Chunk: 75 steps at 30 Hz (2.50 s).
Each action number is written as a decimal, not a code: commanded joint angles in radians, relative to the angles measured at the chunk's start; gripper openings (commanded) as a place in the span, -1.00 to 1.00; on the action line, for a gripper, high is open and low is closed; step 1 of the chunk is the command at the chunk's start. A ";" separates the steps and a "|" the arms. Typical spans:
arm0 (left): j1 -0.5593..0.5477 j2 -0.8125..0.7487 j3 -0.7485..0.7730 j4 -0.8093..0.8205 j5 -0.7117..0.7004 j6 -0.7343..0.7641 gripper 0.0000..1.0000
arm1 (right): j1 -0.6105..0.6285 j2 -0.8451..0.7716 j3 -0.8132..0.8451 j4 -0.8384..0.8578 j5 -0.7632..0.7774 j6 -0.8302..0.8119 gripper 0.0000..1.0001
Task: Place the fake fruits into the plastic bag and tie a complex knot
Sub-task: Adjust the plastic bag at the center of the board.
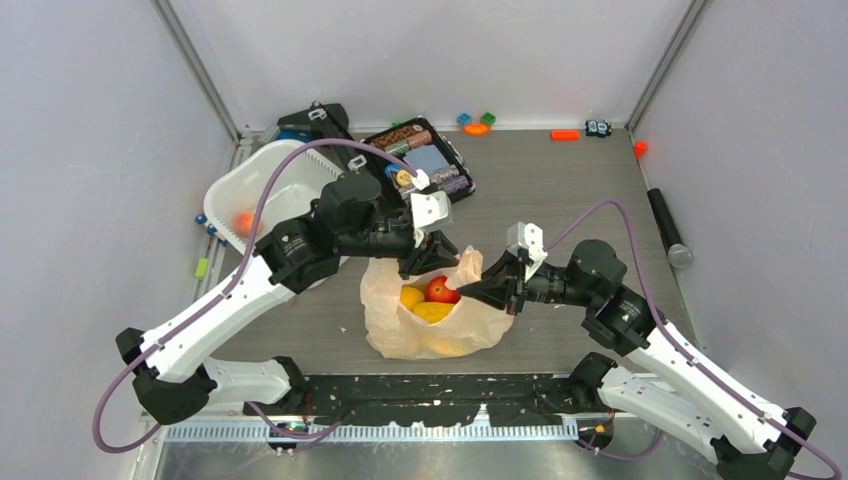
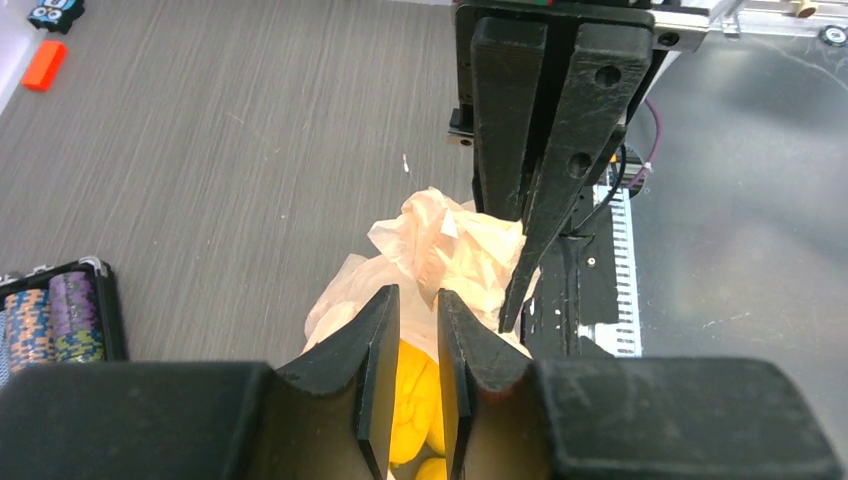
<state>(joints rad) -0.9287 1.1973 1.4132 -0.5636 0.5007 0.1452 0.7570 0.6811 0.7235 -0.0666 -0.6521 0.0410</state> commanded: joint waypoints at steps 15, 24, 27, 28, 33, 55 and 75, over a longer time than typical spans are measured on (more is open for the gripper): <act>0.010 0.051 0.030 0.046 0.231 -0.052 -0.99 | -0.001 -0.002 -0.001 0.054 -0.011 0.010 -0.90; 0.010 -0.049 -0.006 0.092 0.042 -0.029 -1.00 | -0.001 -0.016 -0.011 0.038 0.026 0.002 -0.90; 0.010 -0.104 -0.005 0.091 -0.015 -0.006 -1.00 | -0.001 -0.018 -0.015 0.030 0.039 0.002 -0.90; 0.010 -0.117 -0.003 0.089 -0.024 0.000 -1.00 | -0.001 -0.019 -0.017 0.031 0.045 0.001 -0.90; 0.010 -0.162 -0.003 0.083 -0.042 0.018 -1.00 | -0.001 -0.021 -0.020 0.031 0.058 0.000 -0.90; 0.033 0.017 0.076 -0.052 0.214 -0.007 0.13 | -0.001 -0.066 -0.049 0.062 -0.004 0.031 -0.90; 0.048 0.082 0.103 -0.082 0.285 -0.012 -0.42 | -0.001 -0.068 -0.047 0.062 -0.007 0.033 -0.89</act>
<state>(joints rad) -0.8867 1.2774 1.4910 -0.6716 0.7506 0.1425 0.7574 0.6216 0.6727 -0.0525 -0.6491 0.0612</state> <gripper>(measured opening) 0.309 0.070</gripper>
